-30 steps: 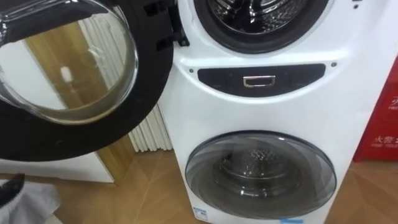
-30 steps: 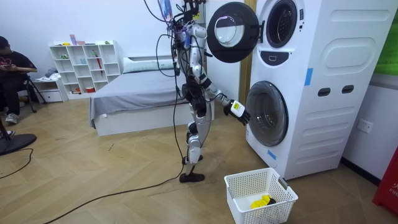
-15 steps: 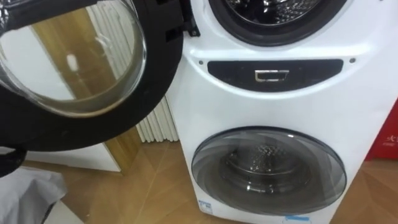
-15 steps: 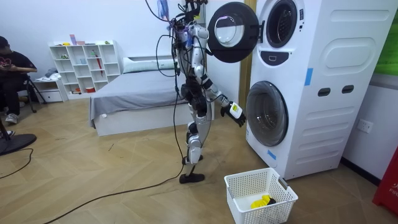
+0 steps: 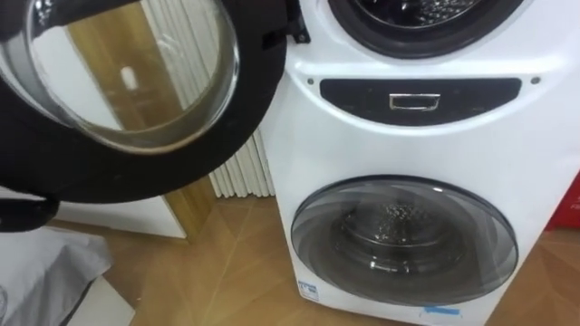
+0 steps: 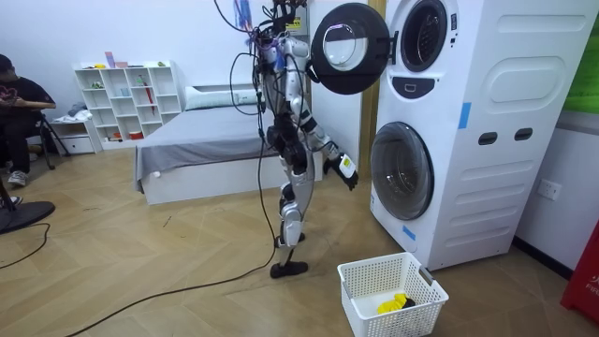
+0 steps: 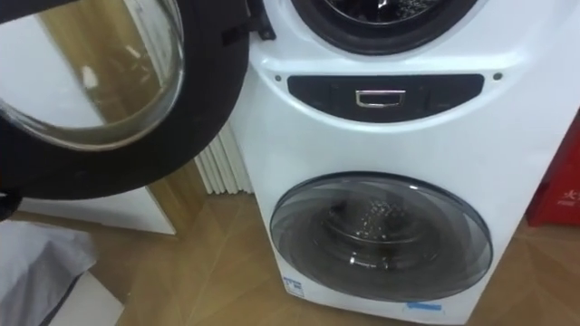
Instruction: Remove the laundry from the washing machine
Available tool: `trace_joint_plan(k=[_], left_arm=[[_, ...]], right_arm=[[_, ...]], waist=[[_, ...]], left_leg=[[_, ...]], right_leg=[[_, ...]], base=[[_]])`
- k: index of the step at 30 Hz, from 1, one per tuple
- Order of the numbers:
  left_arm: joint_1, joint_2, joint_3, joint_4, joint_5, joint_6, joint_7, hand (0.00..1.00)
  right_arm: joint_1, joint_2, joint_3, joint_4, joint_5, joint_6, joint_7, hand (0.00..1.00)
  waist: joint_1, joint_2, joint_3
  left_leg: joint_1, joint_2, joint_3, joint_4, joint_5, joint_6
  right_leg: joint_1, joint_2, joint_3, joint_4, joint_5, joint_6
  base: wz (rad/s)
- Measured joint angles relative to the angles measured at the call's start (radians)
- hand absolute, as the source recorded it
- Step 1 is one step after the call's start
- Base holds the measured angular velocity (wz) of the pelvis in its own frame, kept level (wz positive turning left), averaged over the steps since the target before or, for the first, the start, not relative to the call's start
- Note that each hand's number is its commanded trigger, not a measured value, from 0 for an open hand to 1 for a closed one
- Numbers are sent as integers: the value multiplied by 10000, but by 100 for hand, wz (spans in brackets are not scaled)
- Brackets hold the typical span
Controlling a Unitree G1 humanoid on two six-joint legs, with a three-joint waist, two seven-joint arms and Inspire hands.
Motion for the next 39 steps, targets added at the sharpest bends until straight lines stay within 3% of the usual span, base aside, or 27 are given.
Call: trace_joint_plan(k=[5, 9, 12, 16, 21, 22, 23, 24, 25, 26, 27, 28, 29, 30, 31, 32, 33, 34, 35, 36, 37, 38, 39], left_arm=[[2, -256, -474, -1377, 356, 742, -282, 0], [3, -696, -905, -2235, 850, 959, -282, 0], [4, -752, -1368, -2497, 870, 1012, -281, 0], [10, -1049, -2001, -2891, 860, 1012, -302, 0], [26, -1151, -3049, -3597, 835, 1012, -541, 0], [46, -1278, -3343, -3755, 867, 1012, -595, 0], [102, -1463, -3551, -3977, 826, 1011, -733, 0], [99, -1562, -3639, -4098, 782, 1007, -829, 0], [140, -1698, -3779, -4319, 741, 1005, -963, 0], [144, -1741, -3820, -4508, 752, 997, -1166, 0], [247, -1727, -3904, -4513, 754, 995, -1249, 0], [495, -1805, -4117, -4539, 749, 960, -1440, 0], [659, -1924, -4183, -4554, 749, 856, -1577, 0], [799, -2106, -4459, -4579, 755, 617, -1955, 0], [450, -2136, -4824, -4679, 736, 347, -2403, 0], [151, -2060, -5025, -4850, 776, 109, -2842, 0], [191, -2117, -5152, -4848, 810, 57, -2936, 0], [276, -2347, -5510, -4850, 773, 37, -3131, 0], [240, -2441, -5888, -4871, 659, -240, -3401, 0], [232, -2476, -6054, -4920, 587, -396, -3539, 0], [241, -2716, -6399, -4926, 539, -607, -3780, 0], [236, -2930, -6565, -4966, 397, -778, -3949, 0], [203, -2945, -6607, -4972, 377, -849, -4062, 0]], right_arm=[[-639, -59, 118, 413, 43, 8, 131, 0], [-705, -147, 651, 618, 665, 3, 146, 0], [-708, -174, 1040, 947, 1076, 15, 128, 0], [-704, -185, 1172, 1023, 1093, 11, -78, 0], [-714, -192, 1441, 1195, 1513, 21, -281, 0], [-717, -189, 1491, 1183, 1677, 25, -324, 0], [-739, -178, 1537, 1147, 1769, 27, -357, 0], [-787, -175, 1539, 1132, 1829, 27, -354, 0], [-911, -104, 1527, 1176, 1850, 29, -301, 0], [-1079, 34, 1528, 1223, 1866, 5, -245, 0], [-1049, 182, 1565, 1301, 1833, 15, -212, 0], [-921, 285, 1720, 1428, 1862, 14, -135, 0], [-912, 281, 1760, 1535, 1881, 15, -118, 0], [-882, 248, 1746, 1638, 2104, 19, -188, 0], [-1063, 30, 1745, 1629, 2399, -12, -236, 0], [-1443, -120, 1760, 1735, 2612, 40, -293, 0], [-1458, 4, 1783, 1757, 2599, 86, -339, 0], [-1321, 38, 1883, 1669, 2557, 103, -372, 0], [-1267, -6, 2131, 1633, 2573, 130, -439, 0], [-1266, -27, 2246, 1602, 2560, 134, -485, 0], [-1290, -187, 2492, 1525, 2463, 148, -652, 0], [-1344, -183, 2659, 1520, 2308, 167, -724, 0], [-1386, -118, 2812, 1531, 2239, 197, -714, 0]], waist=[[-71, -176, 89], [-83, -315, 75], [-88, -309, 75], [-142, -311, 37], [-140, -363, -20], [-138, -390, -35], [-122, -447, -58], [-69, -486, -22], [284, -475, -5], [213, -206, -85], [31, -279, -170], [-294, -550, -324], [-398, -684, -392], [-499, -1076, -594], [-305, -853, -380], [-456, -736, -242], [-580, -822, -263], [-763, -769, -296], [-775, -879, -245], [-807, -911, -279], [-943, -553, -232], [-931, -285, -228], [-945, -243, -213]], left_leg=[[-187, -265, -293, 25, 196, 208], [-457, -294, -246, 45, 365, 329], [-451, -245, 26, -60, 455, 385], [-437, -74, 1167, -361, 660, 598], [-349, 146, 2820, -782, 863, 758], [-237, 157, 3242, -910, 923, 656], [-184, 14, 3253, -937, 970, 352], [-305, 12, 3079, -477, 850, 201], [-706, 82, 1466, 1346, -223, 161], [-1176, 247, 802, 2471, -1101, 350], [-1102, 284, 871, 2484, -1118, 397], [-618, 356, 1178, 1722, -1007, 171], [-233, 360, 1464, 982, -761, -250], [436, -53, 1313, -91, -204, -1117], [309, 193, 481, 1596, -400, -615], [190, 338, 526, 1884, -1556, 290], [229, 410, 1050, 1918, -1619, 205], [585, 596, 1840, 1509, -1620, 192], [1053, 611, 2801, 703, -1461, 71], [1256, 567, 3216, 322, -1252, 67], [1507, 467, 3558, -256, -888, 147], [1573, 299, 3493, -706, -548, 205], [1625, 198, 3336, -861, -490, 254]], right_leg=[[-80, -152, 59, -43, 46, 94], [-258, -163, 611, -146, 262, 248], [-410, -221, 797, 49, 361, 280], [-649, -494, 823, 191, 440, 411], [-1125, -815, 762, 168, 655, 690], [-1192, -950, 736, 148, 690, 660], [-1228, -1238, 606, 88, 735, 559], [-1241, -1411, 430, 148, 801, 453], [-1546, -1606, 14, 790, 802, 364], [-1838, -1412, -436, 2024, 459, 120], [-1851, -1370, -485, 2334, 341, 156], [-1668, -1130, -621, 2350, 166, 172], [-1575, -999, -655, 2186, 123, 57], [-1653, -1001, -652, 1902, 41, -60], [-2181, -780, -411, 2540, -64, 109], [-2696, -902, -309, 3382, -162, 233], [-2686, -1061, -276, 3440, -178, 240], [-2465, -975, -298, 3246, -79, 178], [-2345, -962, -231, 2976, 151, 148], [-2319, -912, -219, 2783, 368, 156], [-2250, -799, -70, 2234, 626, 174], [-2263, -671, 117, 1751, 899, 192], [-2270, -597, 252, 1607, 983, 193]], base=[[18], [25], [13], [16], [21], [12], [5], [-54], [-92], [-90], [-19], [25], [43], [24], [16], [0], [7], [-3], [-12], [-27], [-44], [-56], [-77]])
